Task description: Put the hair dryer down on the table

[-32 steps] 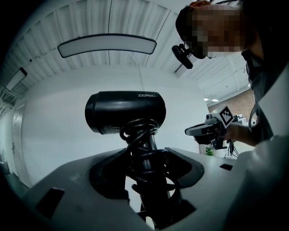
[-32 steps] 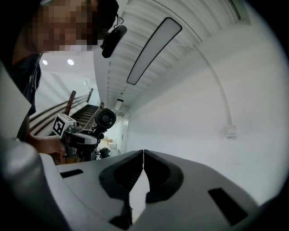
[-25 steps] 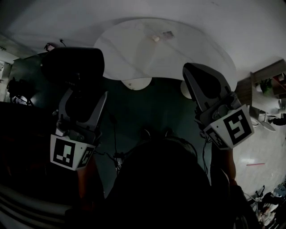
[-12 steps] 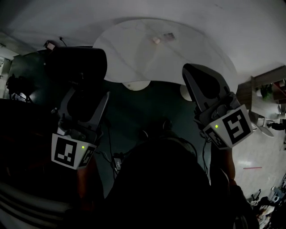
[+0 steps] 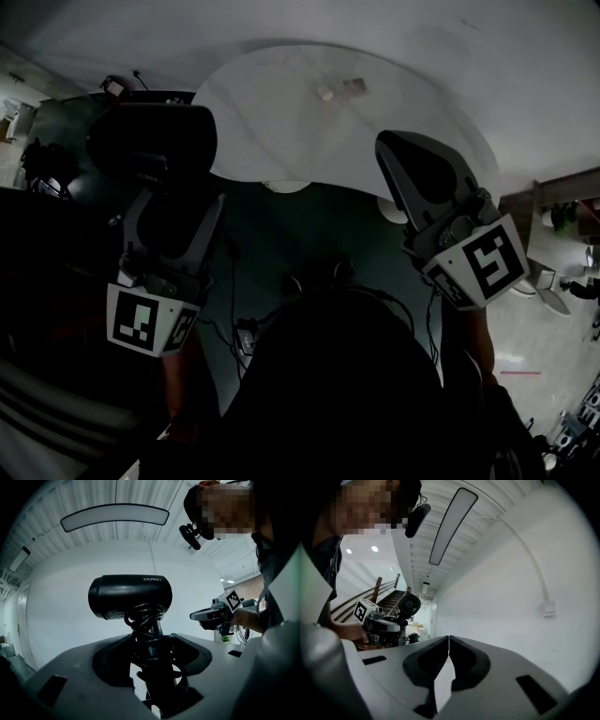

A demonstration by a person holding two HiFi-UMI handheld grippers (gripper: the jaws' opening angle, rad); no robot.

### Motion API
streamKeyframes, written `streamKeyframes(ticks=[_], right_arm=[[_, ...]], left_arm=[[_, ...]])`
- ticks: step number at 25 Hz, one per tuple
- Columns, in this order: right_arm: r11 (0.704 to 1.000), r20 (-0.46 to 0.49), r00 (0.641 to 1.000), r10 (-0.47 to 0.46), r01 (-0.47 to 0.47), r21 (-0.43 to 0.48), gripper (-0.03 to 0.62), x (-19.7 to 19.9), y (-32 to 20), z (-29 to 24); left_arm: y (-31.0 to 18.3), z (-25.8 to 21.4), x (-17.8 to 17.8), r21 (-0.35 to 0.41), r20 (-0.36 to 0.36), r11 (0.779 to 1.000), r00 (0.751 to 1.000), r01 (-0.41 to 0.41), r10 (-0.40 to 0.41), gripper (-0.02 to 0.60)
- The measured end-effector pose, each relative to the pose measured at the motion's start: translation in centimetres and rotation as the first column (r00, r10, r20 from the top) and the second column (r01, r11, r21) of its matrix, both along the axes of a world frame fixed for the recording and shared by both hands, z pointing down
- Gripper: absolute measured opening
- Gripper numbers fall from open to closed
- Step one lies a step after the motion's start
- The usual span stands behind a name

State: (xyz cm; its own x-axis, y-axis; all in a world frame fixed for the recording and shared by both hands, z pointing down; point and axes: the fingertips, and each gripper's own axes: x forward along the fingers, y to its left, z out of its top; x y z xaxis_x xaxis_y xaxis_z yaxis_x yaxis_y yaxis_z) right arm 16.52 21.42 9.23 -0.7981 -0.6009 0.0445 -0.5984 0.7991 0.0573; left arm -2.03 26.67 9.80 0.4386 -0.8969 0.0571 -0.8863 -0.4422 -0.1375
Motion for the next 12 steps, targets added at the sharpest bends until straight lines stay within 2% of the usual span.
streamKeyframes(ticks=[6,12], right_arm=[[0.999,-0.004,1.000,-0.031,0.031,-0.011,0.008,1.5,-2.2,0.8],[1.000,-0.010,1.000,-0.018,0.018,-0.020,0.008,0.7,-3.3,0.9]], left_arm=[[-1.3,0.5,1.7,-0.008,0.021,0.999,0.999,0.034,-0.034,0.242],[-2.4,1.1,0.7,-0.027,0.011,0.999,1.000,0.025,-0.025,0.242]])
